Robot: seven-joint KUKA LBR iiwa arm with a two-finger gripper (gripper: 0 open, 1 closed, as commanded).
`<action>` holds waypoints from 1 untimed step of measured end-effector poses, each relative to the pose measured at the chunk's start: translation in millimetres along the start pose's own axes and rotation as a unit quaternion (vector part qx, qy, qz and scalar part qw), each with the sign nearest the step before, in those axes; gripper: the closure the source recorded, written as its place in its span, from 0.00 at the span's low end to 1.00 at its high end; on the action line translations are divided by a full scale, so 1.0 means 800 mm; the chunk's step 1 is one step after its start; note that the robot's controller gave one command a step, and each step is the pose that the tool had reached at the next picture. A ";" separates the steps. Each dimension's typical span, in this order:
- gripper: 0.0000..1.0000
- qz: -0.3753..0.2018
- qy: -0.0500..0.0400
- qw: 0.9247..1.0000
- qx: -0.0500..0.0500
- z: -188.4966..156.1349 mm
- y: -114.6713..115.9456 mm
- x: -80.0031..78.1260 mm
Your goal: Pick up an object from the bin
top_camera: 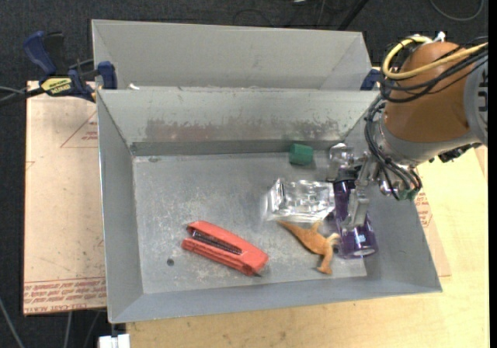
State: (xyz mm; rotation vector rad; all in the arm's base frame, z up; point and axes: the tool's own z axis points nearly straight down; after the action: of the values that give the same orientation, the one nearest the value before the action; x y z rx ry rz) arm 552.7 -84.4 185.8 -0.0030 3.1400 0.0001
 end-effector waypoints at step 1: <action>0.00 0.000 0.000 1.000 0.000 0.000 0.000 0.000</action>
Offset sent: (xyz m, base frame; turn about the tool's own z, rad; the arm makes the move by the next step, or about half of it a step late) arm -0.0285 -0.0502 -0.0534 -0.5521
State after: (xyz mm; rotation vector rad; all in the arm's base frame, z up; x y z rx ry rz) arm 552.7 -84.4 185.8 -0.0029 3.1400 0.0001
